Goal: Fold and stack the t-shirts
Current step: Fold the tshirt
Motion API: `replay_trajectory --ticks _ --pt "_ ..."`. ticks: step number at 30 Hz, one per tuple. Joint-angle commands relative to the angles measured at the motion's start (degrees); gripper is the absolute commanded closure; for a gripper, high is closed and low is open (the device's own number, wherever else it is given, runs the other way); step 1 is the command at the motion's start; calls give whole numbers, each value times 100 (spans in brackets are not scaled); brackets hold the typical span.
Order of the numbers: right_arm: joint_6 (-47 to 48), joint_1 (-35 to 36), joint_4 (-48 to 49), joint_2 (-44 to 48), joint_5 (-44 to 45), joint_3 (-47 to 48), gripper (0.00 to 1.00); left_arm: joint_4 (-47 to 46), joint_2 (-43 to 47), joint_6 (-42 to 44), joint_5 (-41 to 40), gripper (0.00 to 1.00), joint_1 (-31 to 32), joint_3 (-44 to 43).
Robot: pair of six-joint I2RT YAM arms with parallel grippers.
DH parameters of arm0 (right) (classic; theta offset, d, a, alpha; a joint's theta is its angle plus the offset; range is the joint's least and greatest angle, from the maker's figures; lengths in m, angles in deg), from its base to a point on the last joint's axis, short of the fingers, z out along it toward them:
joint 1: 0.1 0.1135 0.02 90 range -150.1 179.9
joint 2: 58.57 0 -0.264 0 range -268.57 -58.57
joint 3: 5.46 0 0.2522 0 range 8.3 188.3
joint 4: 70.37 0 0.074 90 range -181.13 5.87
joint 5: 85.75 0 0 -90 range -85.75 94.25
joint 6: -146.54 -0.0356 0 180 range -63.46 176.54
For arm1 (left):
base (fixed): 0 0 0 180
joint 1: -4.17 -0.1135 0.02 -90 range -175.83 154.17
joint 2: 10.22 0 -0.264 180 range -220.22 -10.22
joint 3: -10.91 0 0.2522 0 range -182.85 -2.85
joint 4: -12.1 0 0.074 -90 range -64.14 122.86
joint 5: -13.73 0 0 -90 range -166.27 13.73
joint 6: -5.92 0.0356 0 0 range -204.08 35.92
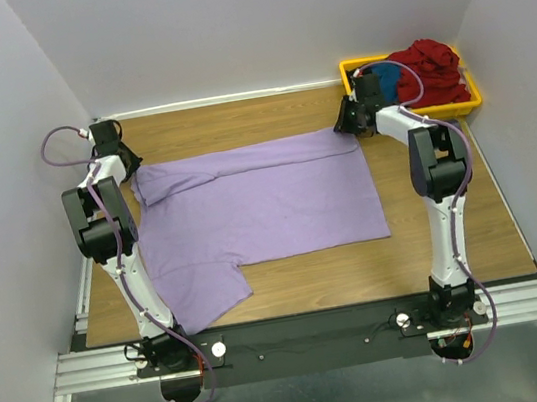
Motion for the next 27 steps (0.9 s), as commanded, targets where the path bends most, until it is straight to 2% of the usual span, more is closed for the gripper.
replay_trajectory --ticks 1,9,16,19,22,24,27 --pt "76 29 -136 -309 638 202 67 -44 214 140 -187 100 -41 91" --pt "-12 38 -136 -406 1578 62 67 237 293 27 -680 100 -181 109" --pt "67 29 -136 -450 1325 140 67 203 258 35 -522 99 -243 -23" --pt "128 38 -136 -406 1026 246 67 150 310 131 -460 88 -173 -49" --pt "216 47 -145 -284 823 307 66 106 451 193 -442 71 -129 3" --pt "234 64 -162 -178 464 316 64 88 548 184 -434 57 -111 91" --pt "243 117 -197 68 191 290 59 88 829 167 -477 40 -103 275"
